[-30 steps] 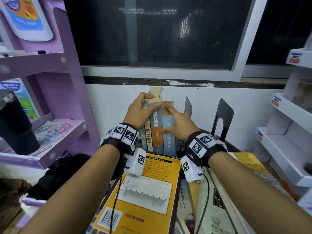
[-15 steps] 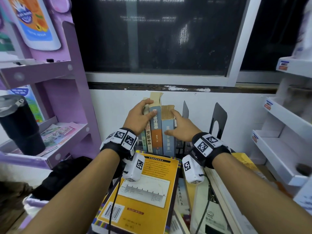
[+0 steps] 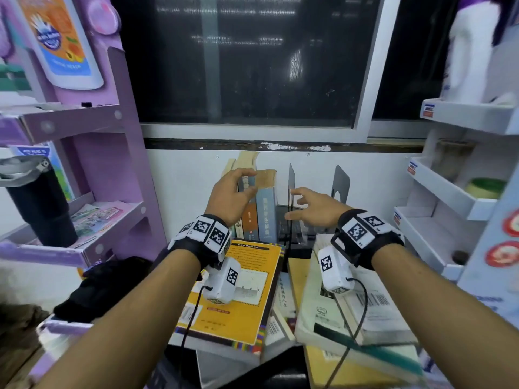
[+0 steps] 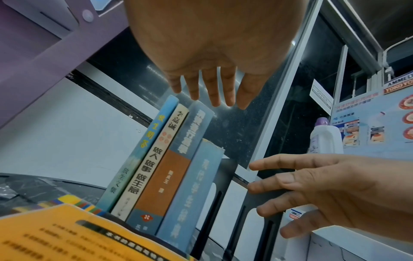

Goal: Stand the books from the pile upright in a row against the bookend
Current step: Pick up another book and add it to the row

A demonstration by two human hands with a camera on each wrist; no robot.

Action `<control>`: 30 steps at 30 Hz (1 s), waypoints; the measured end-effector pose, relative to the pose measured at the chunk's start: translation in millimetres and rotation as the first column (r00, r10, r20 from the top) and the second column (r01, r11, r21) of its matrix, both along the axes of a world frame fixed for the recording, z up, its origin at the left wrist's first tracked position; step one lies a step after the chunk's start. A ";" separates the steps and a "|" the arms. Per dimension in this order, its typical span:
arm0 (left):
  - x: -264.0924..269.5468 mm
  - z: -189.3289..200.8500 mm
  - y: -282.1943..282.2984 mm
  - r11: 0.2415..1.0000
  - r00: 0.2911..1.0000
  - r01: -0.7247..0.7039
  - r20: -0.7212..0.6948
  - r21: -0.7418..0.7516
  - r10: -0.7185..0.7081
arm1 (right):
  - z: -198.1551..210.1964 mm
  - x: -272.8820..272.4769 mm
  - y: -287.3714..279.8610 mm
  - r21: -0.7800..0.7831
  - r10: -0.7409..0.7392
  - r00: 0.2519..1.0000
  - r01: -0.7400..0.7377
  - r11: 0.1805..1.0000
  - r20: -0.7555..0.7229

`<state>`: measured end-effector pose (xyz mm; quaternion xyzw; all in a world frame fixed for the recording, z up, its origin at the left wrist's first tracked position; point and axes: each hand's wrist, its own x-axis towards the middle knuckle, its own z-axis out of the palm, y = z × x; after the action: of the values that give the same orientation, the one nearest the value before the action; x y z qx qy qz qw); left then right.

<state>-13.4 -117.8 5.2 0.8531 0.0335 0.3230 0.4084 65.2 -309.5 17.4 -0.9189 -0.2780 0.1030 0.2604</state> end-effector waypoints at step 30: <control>80.6 -64.1 -121.4 0.954 0.545 0.230 -0.786 -0.192 -0.290 | -16.3 -3.4 -151.8 -0.355 -0.285 0.939 0.205 0.912 -0.191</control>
<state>67.2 -239.2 -58.9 0.8872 0.0989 -0.1644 0.4195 61.7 -461.3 1.1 -0.9579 -0.1054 0.2240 0.1454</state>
